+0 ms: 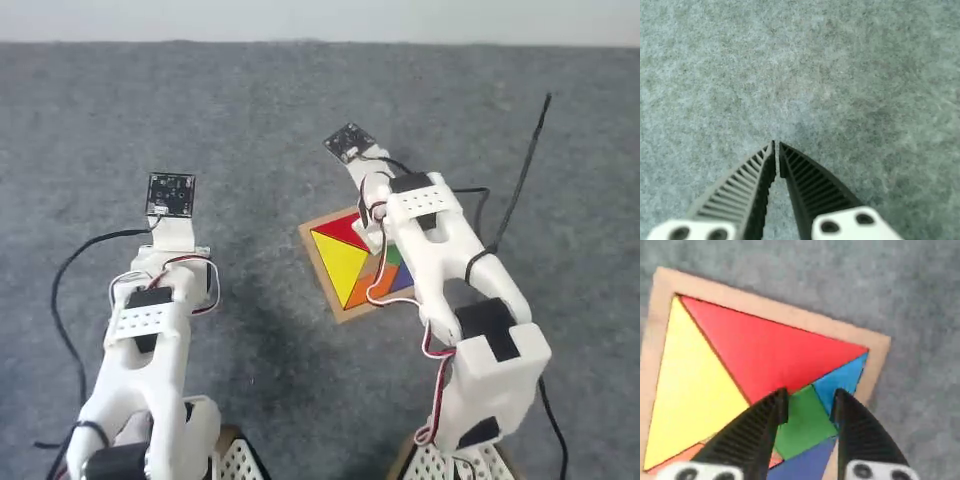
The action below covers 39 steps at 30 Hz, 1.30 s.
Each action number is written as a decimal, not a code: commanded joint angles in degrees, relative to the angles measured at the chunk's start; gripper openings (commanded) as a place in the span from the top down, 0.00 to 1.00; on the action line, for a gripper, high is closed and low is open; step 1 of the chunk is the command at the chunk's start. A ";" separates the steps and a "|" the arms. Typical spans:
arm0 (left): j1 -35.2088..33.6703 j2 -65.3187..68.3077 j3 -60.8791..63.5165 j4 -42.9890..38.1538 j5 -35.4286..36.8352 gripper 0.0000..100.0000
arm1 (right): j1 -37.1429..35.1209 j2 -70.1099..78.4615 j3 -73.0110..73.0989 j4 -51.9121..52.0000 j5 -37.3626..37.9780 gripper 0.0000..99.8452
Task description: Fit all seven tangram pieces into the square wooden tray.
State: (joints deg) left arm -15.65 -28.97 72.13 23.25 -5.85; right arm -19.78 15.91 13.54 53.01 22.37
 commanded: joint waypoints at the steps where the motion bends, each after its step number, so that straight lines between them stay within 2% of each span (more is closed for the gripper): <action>1: 0.53 0.09 -0.84 -1.41 -0.79 0.98 | 1.19 1.98 -2.55 -1.19 0.79 0.84; 7: 0.53 0.09 -0.84 -1.41 -0.79 0.98 | 1.10 1.63 -4.04 1.27 0.35 0.84; 12: 0.53 0.09 -0.84 -1.41 -0.79 0.98 | 1.54 -9.19 -0.88 3.82 -1.93 0.84; 25: 0.44 -0.35 -0.66 -1.32 -0.79 0.99 | 4.00 -54.46 34.46 4.18 -3.43 0.84; 28: 0.00 -1.49 -0.57 -1.32 -0.79 0.99 | 4.09 -63.08 41.14 7.16 -3.43 0.84; 32: 0.09 -8.79 2.51 -1.32 -0.62 0.99 | 6.20 -72.84 46.59 12.35 -3.34 0.84; 39: 0.44 -32.00 15.96 -1.32 -0.62 0.99 | 17.10 -84.18 54.86 12.88 -2.90 0.84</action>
State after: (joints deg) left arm -15.74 -46.99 82.59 23.25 -5.85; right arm -8.09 -62.15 66.11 65.23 19.56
